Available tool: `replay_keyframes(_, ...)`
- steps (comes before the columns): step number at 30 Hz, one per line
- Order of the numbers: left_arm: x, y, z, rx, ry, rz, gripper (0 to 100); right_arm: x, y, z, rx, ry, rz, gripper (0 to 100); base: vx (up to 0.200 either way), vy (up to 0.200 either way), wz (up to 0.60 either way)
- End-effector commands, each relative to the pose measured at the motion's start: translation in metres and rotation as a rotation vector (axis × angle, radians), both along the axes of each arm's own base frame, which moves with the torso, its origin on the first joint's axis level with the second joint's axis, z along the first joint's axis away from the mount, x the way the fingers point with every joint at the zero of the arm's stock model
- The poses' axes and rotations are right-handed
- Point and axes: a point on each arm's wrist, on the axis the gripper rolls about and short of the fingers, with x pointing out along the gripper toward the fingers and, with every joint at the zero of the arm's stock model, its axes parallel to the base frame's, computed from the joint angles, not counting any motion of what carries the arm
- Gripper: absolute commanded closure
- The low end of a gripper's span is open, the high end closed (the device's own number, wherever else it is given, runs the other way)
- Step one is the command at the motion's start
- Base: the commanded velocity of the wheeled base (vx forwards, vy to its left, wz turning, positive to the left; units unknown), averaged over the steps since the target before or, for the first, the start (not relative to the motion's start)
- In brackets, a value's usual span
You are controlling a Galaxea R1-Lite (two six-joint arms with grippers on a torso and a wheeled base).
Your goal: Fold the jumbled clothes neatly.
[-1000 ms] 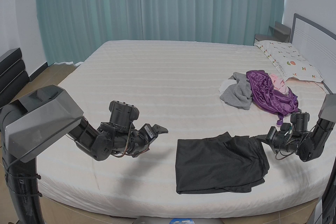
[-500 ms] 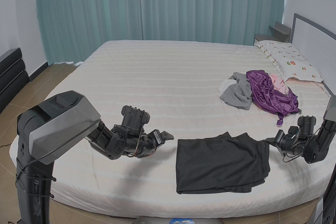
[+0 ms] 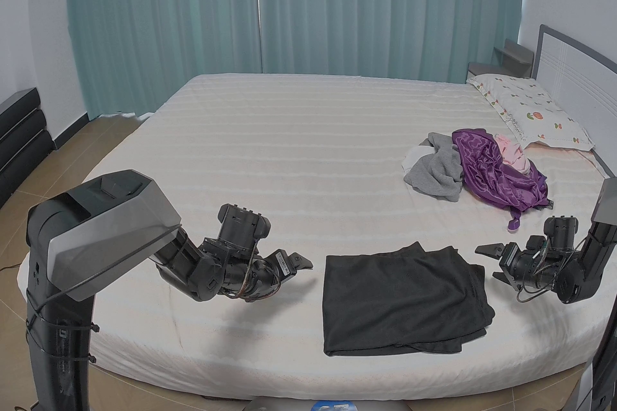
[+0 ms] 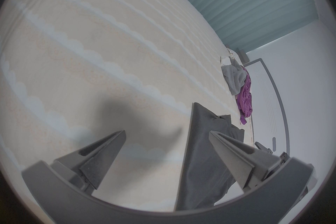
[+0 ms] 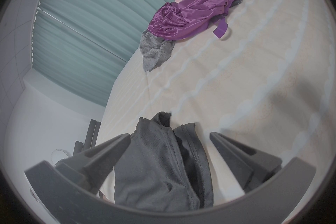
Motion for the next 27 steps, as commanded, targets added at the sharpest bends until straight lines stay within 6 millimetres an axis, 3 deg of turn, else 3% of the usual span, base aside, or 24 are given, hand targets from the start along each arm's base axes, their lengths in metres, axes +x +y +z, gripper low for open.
replay_keyframes(1, -0.005, 0.004, 0.008, -0.008, 0.001, 0.008, 0, -0.002, 0.001, 0.003, 0.000, -0.007, 0.005, 0, 0.000, 0.000, 0.00)
replay_keyframes(20, -0.008, 0.002, 0.011, -0.023, 0.011, 0.021, 0, -0.001, 0.010, -0.001, 0.016, 0.010, 0.025, 0, 0.000, -0.189, 0.00)
replay_keyframes(27, -0.006, -0.001, 0.010, -0.023, -0.006, 0.011, 0, 0.002, 0.017, 0.001, 0.044, 0.012, 0.026, 0, 0.000, 0.000, 0.00)
